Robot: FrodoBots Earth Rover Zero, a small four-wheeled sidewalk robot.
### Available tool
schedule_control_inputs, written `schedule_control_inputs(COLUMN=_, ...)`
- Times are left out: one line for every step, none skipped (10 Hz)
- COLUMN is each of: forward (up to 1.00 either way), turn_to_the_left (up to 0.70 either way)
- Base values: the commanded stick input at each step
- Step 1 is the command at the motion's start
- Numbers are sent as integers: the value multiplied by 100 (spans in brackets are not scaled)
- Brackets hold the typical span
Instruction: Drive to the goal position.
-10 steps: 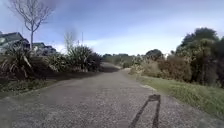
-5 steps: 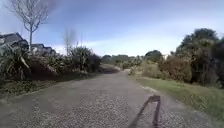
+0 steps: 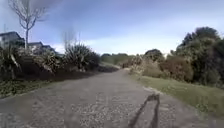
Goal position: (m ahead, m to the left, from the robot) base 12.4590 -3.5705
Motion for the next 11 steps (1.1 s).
schedule_control_inputs(forward=100, turn_to_the_left=0)
schedule_control_inputs(forward=100, turn_to_the_left=0)
schedule_control_inputs(forward=100, turn_to_the_left=0)
schedule_control_inputs(forward=100, turn_to_the_left=0)
schedule_control_inputs(forward=100, turn_to_the_left=0)
schedule_control_inputs(forward=100, turn_to_the_left=0)
schedule_control_inputs(forward=100, turn_to_the_left=0)
schedule_control_inputs(forward=100, turn_to_the_left=0)
schedule_control_inputs(forward=100, turn_to_the_left=0)
schedule_control_inputs(forward=100, turn_to_the_left=0)
schedule_control_inputs(forward=100, turn_to_the_left=0)
